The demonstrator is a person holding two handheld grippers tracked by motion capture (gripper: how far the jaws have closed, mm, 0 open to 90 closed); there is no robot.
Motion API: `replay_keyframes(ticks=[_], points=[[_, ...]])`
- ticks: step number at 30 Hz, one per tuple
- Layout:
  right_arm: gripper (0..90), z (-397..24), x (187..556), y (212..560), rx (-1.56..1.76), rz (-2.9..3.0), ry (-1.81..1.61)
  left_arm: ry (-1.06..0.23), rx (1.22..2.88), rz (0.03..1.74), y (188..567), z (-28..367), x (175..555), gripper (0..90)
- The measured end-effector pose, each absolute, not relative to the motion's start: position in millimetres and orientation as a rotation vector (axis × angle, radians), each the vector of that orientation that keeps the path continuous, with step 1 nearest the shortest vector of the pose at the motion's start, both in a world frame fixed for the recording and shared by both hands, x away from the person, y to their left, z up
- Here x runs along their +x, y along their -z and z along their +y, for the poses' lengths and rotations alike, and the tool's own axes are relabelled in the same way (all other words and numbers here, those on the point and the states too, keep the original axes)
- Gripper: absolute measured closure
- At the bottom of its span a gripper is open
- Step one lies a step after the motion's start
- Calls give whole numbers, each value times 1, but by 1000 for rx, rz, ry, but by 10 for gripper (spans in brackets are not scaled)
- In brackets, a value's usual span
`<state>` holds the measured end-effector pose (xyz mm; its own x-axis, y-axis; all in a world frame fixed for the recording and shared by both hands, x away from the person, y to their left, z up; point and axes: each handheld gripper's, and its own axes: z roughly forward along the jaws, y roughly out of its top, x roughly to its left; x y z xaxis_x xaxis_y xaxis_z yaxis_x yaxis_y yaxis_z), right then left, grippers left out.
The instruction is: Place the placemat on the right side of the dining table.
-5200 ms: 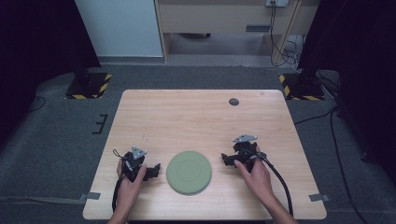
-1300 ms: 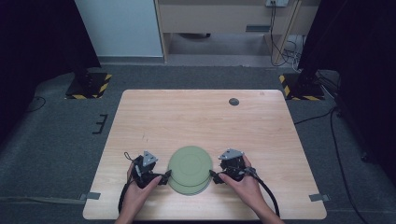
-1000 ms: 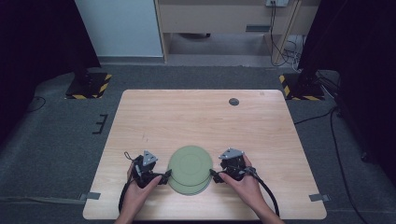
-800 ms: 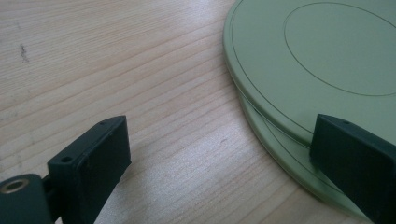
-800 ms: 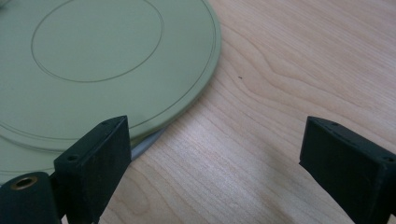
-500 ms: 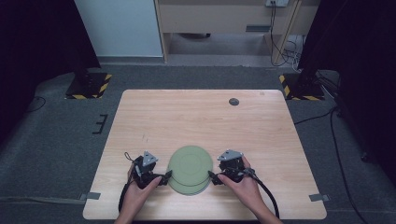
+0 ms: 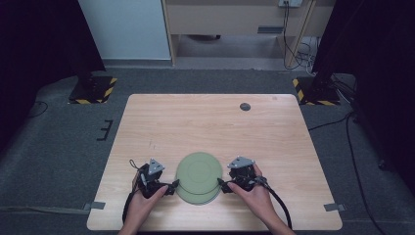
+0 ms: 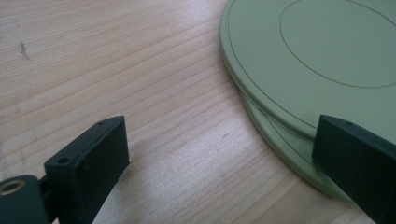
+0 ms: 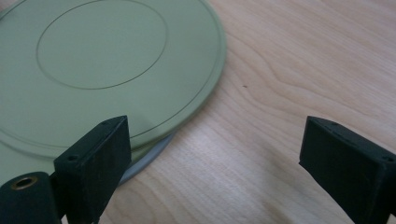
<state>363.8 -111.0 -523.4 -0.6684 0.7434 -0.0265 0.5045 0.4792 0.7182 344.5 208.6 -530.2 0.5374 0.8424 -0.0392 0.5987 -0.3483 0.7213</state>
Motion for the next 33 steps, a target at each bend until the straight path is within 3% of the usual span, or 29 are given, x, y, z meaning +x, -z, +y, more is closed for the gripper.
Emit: replay_keyframes(ticks=[33], points=[[54, -108, 367, 525, 1071, 2395, -991, -473, 2058, 1173, 532, 201, 352, 14]])
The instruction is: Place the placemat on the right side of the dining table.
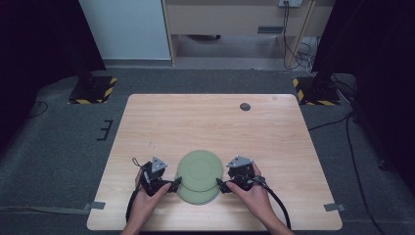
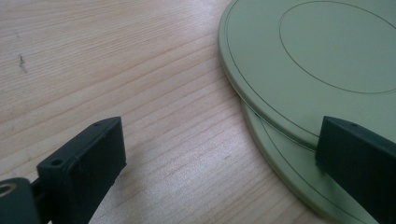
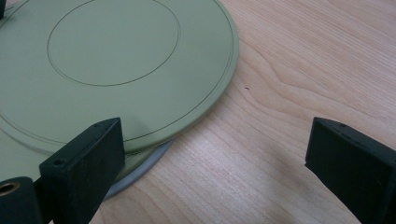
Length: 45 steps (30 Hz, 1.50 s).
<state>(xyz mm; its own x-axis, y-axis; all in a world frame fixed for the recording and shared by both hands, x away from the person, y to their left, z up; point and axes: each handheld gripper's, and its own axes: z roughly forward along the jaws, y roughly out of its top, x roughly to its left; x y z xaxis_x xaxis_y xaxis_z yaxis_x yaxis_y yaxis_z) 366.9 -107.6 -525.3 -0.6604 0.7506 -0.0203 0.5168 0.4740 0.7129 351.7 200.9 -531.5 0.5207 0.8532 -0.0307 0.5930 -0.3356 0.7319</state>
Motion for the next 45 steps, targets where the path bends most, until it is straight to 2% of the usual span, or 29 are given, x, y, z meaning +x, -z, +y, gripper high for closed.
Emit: replay_keyframes(ticks=[3, 8, 12, 20, 25, 32, 45], points=[[89, -108, 365, 525, 1066, 2396, -998, -470, 2059, 1174, 531, 201, 350, 29], [53, -104, 363, 525, 1041, 2423, -989, -473, 2061, 1174, 531, 199, 351, 15], [86, -108, 367, 521, 1075, 2414, -1030, -460, 2057, 1178, 531, 200, 349, 31], [102, -103, 407, 503, 1059, 2532, -970, -443, 2066, 1163, 532, 199, 344, 21], [153, -86, 428, 499, 1029, 2609, -961, -446, 2068, 1159, 532, 196, 346, 12], [172, -79, 446, 507, 1090, 2688, -985, -441, 2065, 1162, 533, 196, 348, 3], [200, -74, 448, 517, 1088, 2752, -1009, -433, 2060, 1158, 534, 196, 347, 4]])
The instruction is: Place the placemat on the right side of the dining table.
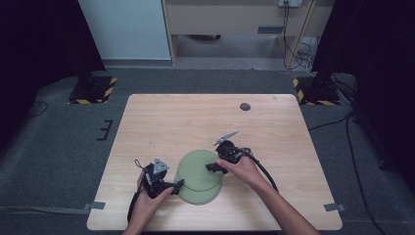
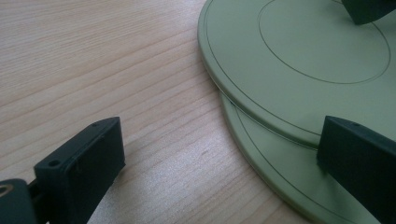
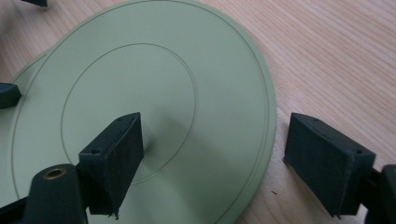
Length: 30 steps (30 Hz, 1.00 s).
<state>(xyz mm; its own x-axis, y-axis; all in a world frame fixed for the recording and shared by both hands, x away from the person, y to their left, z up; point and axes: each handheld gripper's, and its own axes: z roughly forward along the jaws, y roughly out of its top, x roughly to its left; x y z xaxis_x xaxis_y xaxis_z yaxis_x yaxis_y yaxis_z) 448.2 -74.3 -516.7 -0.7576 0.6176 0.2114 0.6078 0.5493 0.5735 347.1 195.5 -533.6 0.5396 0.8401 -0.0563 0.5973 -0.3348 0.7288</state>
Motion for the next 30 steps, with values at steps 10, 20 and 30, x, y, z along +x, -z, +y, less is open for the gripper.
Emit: replay_keyframes(ticks=[10, 20, 30], points=[[261, -74, 442, 507, 1083, 2736, -1011, -426, 2060, 1160, 534, 196, 348, 2], [374, -79, 424, 473, 1023, 2666, -1213, -423, 2058, 1165, 534, 196, 348, 2], [568, -83, 418, 486, 941, 2763, -1133, -427, 2055, 1165, 534, 196, 348, 3]])
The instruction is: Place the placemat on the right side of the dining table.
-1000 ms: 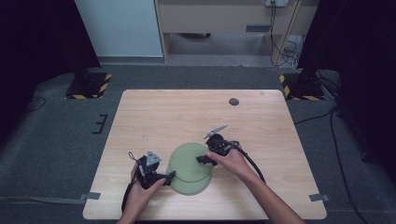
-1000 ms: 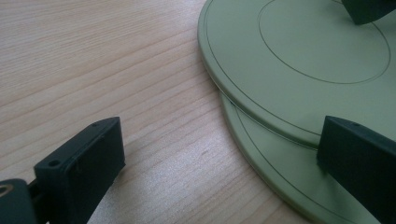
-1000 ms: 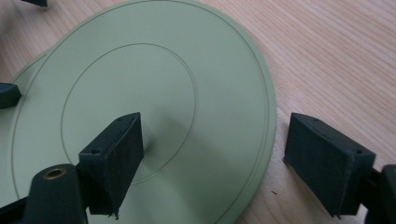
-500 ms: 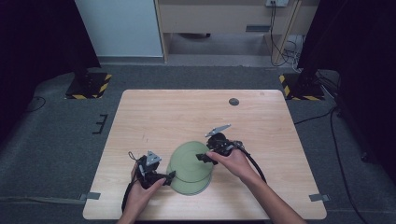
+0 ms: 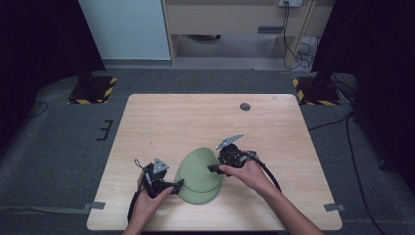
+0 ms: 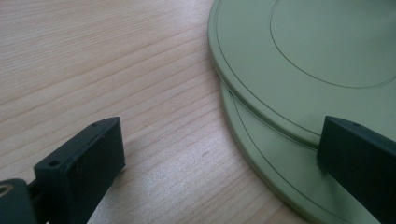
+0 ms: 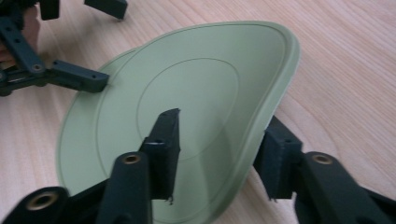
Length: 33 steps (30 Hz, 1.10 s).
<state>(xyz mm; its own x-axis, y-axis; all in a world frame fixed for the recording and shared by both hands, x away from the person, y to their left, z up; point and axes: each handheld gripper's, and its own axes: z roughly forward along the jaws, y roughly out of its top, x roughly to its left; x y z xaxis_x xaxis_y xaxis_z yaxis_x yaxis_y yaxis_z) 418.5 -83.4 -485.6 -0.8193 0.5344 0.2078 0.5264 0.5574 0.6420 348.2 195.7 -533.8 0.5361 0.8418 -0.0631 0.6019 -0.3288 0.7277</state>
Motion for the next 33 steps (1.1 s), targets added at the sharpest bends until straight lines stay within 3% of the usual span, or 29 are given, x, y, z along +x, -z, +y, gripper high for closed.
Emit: replay_keyframes(ticks=[6, 33], points=[[673, -90, 428, 490, 994, 2727, -1141, -428, 2062, 1156, 533, 194, 345, 24], [807, -97, 442, 483, 1098, 2670, -1161, -438, 2056, 1161, 533, 192, 346, 19]])
